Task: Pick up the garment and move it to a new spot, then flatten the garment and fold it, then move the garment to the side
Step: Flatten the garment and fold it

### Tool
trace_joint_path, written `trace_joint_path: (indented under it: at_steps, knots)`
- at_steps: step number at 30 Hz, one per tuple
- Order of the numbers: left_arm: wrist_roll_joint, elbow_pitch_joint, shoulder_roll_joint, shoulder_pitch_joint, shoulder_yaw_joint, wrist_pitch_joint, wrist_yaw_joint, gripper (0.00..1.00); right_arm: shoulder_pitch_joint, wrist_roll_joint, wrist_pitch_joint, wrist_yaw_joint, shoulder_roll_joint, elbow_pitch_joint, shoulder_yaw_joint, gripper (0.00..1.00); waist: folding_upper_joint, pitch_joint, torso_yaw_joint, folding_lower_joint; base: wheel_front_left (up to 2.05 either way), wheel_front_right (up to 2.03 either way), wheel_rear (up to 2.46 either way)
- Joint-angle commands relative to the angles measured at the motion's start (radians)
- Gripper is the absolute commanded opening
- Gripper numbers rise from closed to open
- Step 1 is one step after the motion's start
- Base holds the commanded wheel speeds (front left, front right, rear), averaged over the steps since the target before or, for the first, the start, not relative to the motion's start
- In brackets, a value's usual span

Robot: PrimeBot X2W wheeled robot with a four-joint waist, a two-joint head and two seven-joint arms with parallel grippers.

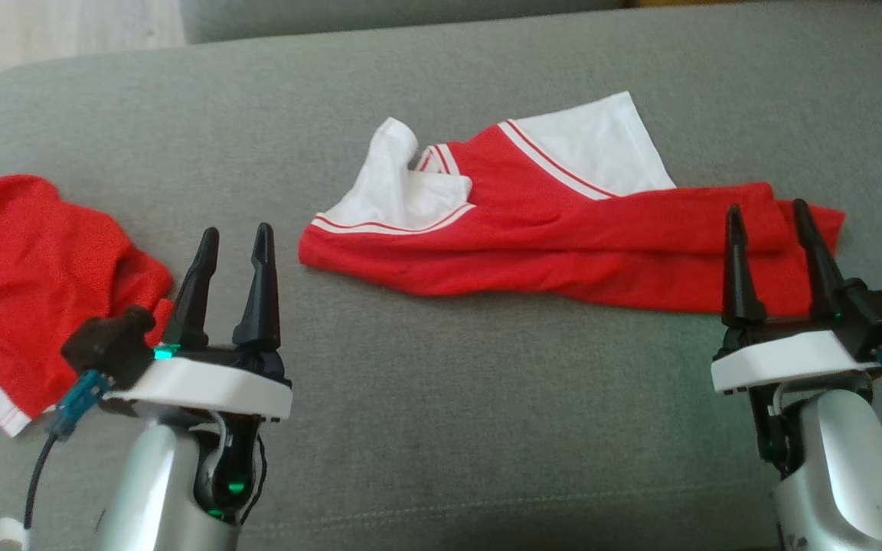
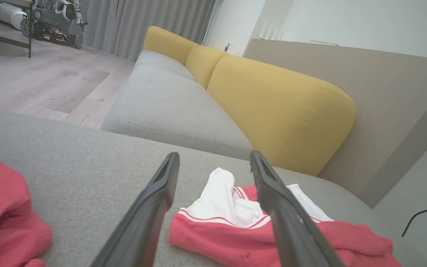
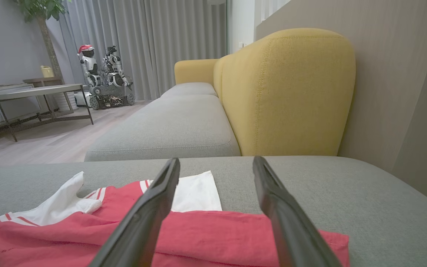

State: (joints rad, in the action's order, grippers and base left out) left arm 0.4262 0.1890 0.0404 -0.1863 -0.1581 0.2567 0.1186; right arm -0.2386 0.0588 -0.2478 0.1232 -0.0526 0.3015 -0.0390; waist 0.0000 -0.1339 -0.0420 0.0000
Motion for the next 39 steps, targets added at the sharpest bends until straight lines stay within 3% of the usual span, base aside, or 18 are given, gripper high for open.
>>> trace_joint_path:
  at_steps: [1,10,17,22,33,39]
  knots:
    - [-0.003,-0.026,0.01,-0.041,0.029,0.005,-0.002,1.0,-0.036,0.007,-0.009,0.008,0.002,-0.038,0.027,1.0,0.0,-0.016,-0.014,0.0,0.0,0.0,0.0]
    - [-0.073,0.128,0.016,-0.195,-0.01,0.005,0.007,1.0,-0.069,0.003,-0.006,0.008,0.002,-0.059,0.058,1.0,0.0,-0.099,-0.086,0.0,0.0,0.0,0.0]
    - [-0.093,0.345,0.065,-0.426,-0.052,-0.05,0.01,1.0,-0.089,0.006,-0.007,0.008,0.002,-0.075,0.09,1.0,0.0,-0.155,-0.162,0.0,0.0,0.0,0.0]
    - [-0.021,0.462,0.131,-0.585,-0.071,-0.166,0.011,1.0,-0.117,0.018,-0.007,0.008,0.002,-0.077,0.125,1.0,0.0,-0.19,-0.22,0.0,0.0,0.0,0.0]
    - [0.161,0.556,0.368,-0.749,-0.307,-0.486,0.012,1.0,-0.17,0.059,-0.011,0.008,0.002,-0.064,0.187,1.0,0.0,-0.221,-0.293,0.0,0.0,0.0,0.0]
    - [0.221,0.561,0.41,-0.792,-0.386,-0.538,0.012,1.0,-0.18,0.072,-0.013,0.008,0.002,-0.059,0.197,1.0,0.0,-0.241,-0.298,0.0,0.0,0.0,0.0]
